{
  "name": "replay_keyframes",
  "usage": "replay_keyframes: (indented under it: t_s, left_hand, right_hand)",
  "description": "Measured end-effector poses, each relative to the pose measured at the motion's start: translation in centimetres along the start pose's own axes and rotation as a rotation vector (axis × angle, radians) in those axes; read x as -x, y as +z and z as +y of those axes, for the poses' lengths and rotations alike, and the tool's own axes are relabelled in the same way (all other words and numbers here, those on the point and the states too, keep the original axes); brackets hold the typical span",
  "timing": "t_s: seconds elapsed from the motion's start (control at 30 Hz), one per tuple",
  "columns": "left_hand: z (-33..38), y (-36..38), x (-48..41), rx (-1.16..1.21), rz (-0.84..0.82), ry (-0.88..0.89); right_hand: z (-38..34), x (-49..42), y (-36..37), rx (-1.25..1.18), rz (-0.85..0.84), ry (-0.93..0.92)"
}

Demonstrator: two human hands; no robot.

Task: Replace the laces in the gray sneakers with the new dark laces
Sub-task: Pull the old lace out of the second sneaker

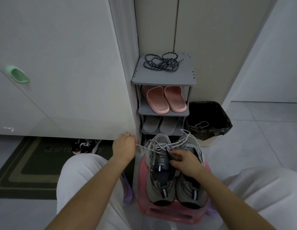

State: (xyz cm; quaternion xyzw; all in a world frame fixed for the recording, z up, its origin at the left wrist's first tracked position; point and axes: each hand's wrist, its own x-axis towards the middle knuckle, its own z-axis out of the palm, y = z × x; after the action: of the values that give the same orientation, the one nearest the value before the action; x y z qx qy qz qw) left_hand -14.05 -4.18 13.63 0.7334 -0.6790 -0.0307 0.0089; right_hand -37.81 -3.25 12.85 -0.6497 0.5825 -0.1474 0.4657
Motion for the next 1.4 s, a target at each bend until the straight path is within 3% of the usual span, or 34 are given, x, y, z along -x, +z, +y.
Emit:
replay_keyframes:
  t_s: [0.27, 0.67, 0.93, 1.4]
  left_hand:
    - [4.4, 0.0, 0.6, 0.137, -0.078, 0.284]
    - [3.8, -0.2, 0.1, 0.047, -0.056, 0.142]
    - [4.9, 0.1, 0.0, 0.29, -0.233, 0.203]
    - [2.3, 0.3, -0.3, 0.343, -0.365, 0.152]
  right_hand:
    - [0.3, -0.2, 0.0, 0.004, -0.011, 0.009]
    - [0.3, -0.2, -0.1, 0.007, -0.016, 0.02]
    - [0.2, -0.1, 0.0, 0.018, 0.001, 0.017]
    - [0.1, 0.0, 0.0, -0.009, -0.012, 0.024]
